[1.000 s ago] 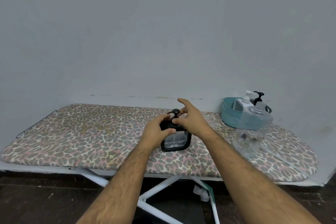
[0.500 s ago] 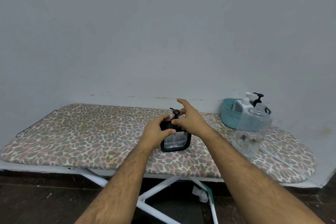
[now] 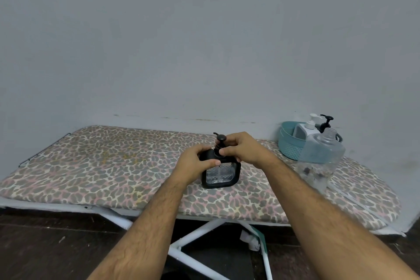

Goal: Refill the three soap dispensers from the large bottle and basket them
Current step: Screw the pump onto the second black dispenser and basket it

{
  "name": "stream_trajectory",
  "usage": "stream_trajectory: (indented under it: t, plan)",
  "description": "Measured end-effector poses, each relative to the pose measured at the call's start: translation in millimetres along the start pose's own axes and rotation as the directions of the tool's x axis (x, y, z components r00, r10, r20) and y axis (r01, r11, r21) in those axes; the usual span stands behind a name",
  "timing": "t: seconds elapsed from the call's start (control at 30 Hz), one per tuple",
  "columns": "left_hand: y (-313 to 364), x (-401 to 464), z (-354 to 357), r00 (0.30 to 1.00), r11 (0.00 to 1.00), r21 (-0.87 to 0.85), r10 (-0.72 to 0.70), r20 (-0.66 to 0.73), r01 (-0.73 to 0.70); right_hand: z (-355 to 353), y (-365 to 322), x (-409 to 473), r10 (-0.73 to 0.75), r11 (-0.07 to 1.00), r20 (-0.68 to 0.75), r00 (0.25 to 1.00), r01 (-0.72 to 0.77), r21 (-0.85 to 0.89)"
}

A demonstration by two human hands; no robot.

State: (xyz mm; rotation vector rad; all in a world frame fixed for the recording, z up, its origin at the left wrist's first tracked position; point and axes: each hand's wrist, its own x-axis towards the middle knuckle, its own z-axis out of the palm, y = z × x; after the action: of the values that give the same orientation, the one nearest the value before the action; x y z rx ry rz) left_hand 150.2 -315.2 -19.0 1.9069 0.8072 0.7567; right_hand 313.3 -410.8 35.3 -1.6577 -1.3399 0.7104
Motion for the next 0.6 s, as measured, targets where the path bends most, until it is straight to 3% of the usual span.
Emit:
stream_trajectory:
  t: [0.1,0.2,0.27,0.33,0.47,0.6]
  plan:
    - [-1.4,-1.5,2.9,0.999,1.0,0.018,0.015,-0.029,-0.014,10.6,5.1,-6.3,0.0,0.992,-0.128,0.992,0.016,0.122]
    - [-2.2,-1.9,3.7,0.999,1.0,0.022,0.022,-0.047,-0.021,32.7,15.8,-3.7,-0.004,1.0,-0.382,0.924,-0.001,-0.013]
    - [-2.8,-3.0,2.6,0.999,1.0,0.015,0.015,-0.04,-0.015,42.5,18.0,-4.1,-0.038,0.996,-0.448,0.893,-0.002,-0.087]
    - [-3.1,-3.6,1.1,1.0,1.0,0.012,0.003,-0.028,-0.002,37.7,16.4,-6.1,-0.045,0.998,-0.396,0.917,0.025,-0.057]
    - [-1.5,-3.0,0.2,1.0,1.0,0.012,-0.001,-0.012,0.002,7.1,12.1,-4.3,0.003,0.99,-0.062,0.998,0.006,0.143]
    - [-2.6,-2.3,-0.2,1.0,0.999,0.042,0.002,0.005,-0.002,-4.6,5.9,-0.7,0.018,0.995,0.104,0.994,-0.027,0.094]
